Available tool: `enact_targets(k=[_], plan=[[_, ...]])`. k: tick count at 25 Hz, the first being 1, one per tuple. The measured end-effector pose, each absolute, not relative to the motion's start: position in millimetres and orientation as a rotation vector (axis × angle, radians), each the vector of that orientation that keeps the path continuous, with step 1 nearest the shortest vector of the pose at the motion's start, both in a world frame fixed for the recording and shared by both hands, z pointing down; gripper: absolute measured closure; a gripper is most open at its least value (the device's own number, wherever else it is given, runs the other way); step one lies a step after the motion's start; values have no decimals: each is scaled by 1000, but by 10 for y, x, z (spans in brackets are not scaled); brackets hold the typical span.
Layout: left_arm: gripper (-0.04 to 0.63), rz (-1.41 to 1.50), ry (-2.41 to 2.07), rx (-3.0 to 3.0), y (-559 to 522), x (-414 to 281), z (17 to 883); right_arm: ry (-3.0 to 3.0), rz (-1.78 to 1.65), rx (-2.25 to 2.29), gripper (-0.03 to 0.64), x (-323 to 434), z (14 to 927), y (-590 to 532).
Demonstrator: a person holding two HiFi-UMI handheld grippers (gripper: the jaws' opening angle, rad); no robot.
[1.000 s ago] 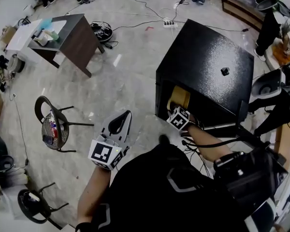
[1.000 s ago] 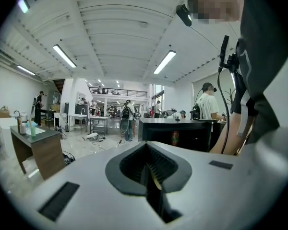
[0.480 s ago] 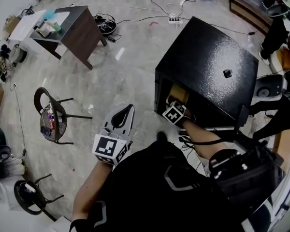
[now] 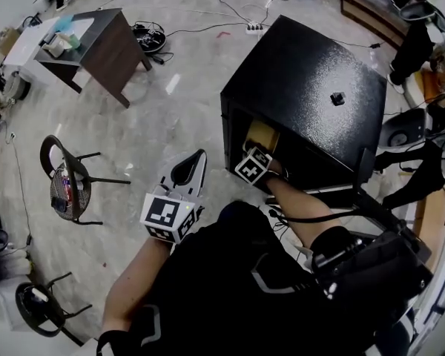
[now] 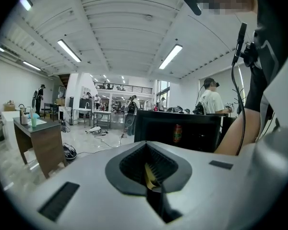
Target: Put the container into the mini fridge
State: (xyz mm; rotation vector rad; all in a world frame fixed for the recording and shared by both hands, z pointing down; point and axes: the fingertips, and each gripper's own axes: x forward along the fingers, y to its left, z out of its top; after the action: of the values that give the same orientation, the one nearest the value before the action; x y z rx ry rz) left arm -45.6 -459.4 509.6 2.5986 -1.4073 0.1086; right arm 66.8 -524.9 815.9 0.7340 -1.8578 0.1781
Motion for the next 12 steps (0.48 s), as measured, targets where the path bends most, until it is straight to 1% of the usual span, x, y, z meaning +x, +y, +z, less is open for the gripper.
enact_targets(k=[12], plan=[[589, 71, -1435, 2569, -4754, -395, 5317, -1834, 166, 769, 594, 692, 8271, -5404]])
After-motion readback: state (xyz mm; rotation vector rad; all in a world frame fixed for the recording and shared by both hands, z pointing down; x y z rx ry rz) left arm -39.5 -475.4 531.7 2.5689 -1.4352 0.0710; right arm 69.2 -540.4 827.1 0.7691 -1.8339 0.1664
